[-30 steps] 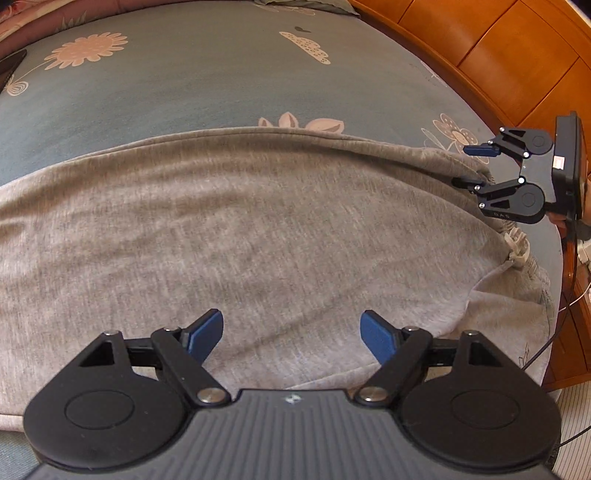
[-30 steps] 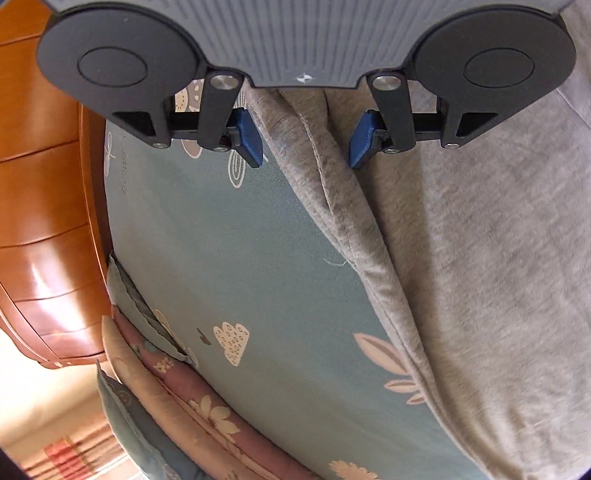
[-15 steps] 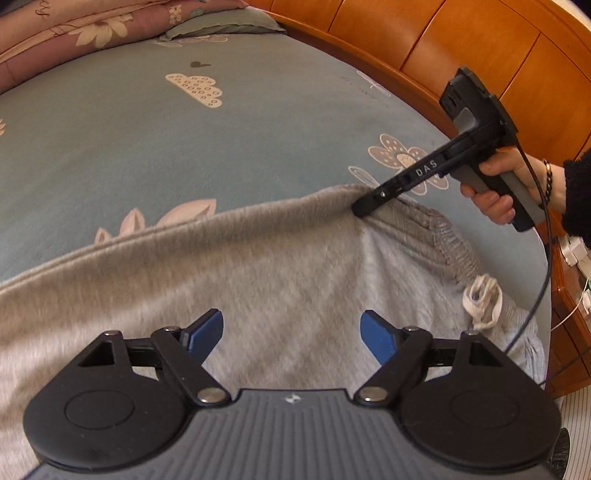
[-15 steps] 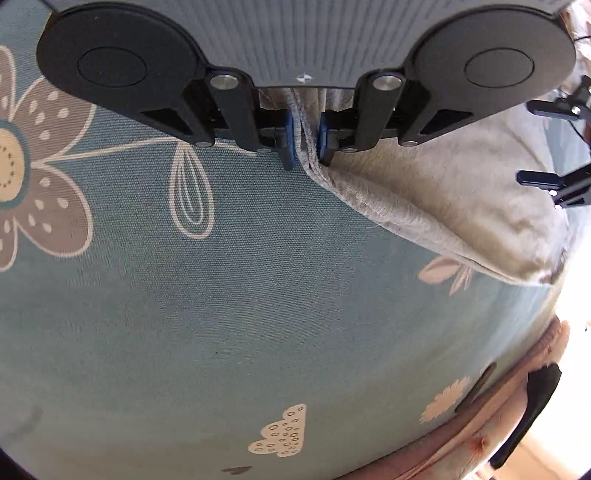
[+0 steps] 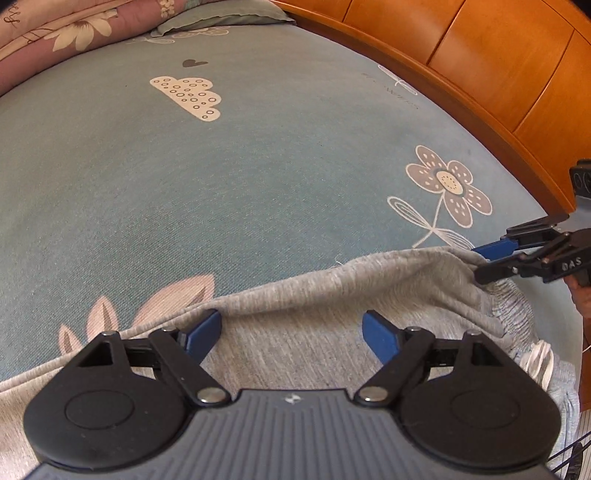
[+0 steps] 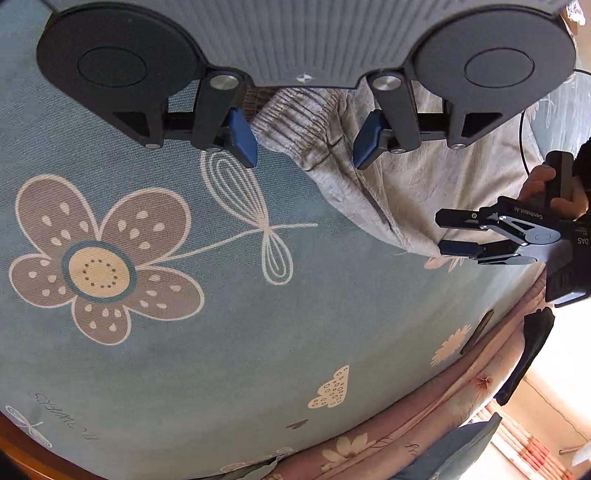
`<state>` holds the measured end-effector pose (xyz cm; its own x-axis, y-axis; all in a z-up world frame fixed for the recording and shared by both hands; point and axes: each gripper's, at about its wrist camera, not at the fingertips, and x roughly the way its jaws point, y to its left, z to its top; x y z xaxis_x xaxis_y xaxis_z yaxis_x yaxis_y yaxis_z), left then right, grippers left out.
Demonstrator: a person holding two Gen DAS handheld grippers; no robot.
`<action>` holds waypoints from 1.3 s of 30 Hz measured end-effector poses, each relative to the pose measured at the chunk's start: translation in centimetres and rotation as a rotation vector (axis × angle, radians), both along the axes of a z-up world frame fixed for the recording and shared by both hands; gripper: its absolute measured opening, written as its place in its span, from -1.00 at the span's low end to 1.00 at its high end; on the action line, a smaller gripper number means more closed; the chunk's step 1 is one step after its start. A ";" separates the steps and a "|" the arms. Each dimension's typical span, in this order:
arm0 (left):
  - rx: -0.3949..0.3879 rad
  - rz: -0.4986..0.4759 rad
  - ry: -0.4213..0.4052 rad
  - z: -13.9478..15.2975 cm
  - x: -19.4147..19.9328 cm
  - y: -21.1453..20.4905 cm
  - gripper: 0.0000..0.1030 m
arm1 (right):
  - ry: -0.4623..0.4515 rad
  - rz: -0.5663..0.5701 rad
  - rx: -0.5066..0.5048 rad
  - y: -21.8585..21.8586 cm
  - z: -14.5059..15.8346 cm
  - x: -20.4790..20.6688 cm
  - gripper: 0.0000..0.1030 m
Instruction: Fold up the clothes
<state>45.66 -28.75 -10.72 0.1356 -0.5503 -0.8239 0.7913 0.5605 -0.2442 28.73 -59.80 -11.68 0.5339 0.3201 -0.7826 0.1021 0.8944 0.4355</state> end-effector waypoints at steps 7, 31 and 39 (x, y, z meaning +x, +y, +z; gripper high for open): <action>-0.018 -0.018 -0.031 -0.4 0.5 -3.5 0.67 | 0.026 -0.192 0.040 -1.6 -1.5 1.1 -0.53; 0.074 -0.079 -0.046 2.2 -12.8 6.9 0.70 | 0.043 -0.140 -0.280 8.5 3.5 -1.1 -0.39; 0.077 -0.168 -0.101 2.8 -17.7 8.3 0.74 | 0.104 0.026 -0.245 15.1 3.3 -3.7 -0.31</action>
